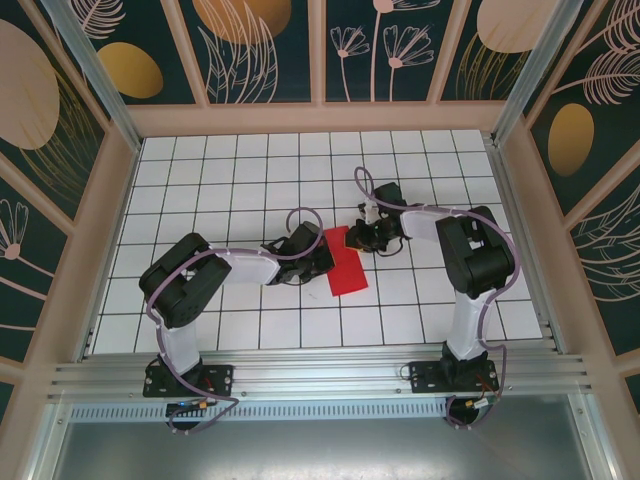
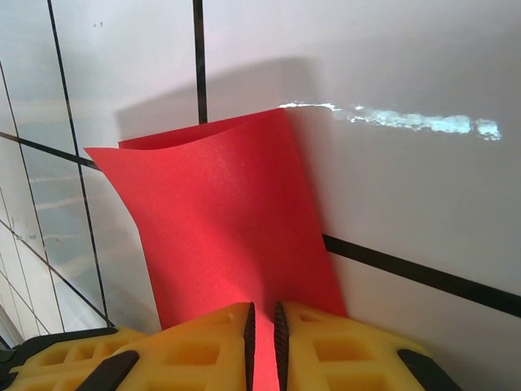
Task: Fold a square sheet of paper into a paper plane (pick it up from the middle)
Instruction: Fold the square sheet of paper in half at the center of the table.
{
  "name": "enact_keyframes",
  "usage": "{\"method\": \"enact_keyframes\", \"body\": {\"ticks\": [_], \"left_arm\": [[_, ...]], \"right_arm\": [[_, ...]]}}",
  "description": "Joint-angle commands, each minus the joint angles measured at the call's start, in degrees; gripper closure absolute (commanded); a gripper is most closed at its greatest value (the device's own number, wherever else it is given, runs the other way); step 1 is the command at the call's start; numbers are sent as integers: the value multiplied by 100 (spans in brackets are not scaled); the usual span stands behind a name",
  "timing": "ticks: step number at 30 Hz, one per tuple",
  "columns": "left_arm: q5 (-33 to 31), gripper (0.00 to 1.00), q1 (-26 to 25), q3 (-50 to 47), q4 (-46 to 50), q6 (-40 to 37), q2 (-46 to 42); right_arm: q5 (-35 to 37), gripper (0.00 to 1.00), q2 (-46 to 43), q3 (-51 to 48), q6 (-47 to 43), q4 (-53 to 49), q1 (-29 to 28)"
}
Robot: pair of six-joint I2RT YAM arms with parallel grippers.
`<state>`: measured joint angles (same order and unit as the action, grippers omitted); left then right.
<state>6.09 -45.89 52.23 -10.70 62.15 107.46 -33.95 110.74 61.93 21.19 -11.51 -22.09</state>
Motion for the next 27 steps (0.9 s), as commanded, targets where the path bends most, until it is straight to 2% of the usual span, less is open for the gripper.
{"method": "enact_keyframes", "body": {"ticks": [1,4,9,18,27], "left_arm": [[-145,99,-33,-185,802,-126,357],[-159,99,-34,-195,797,-127,350],[-152,99,-34,-186,802,-133,357],[-151,99,-34,-201,806,-134,362],[-176,99,-32,-204,833,-137,324]], "right_arm": [[163,80,-28,243,-140,-261,-16],[-19,80,0,537,-137,-285,-15],[106,80,341,917,-172,-396,-6],[380,80,873,814,-72,-300,31],[188,80,540,1404,-150,-542,71]]}}
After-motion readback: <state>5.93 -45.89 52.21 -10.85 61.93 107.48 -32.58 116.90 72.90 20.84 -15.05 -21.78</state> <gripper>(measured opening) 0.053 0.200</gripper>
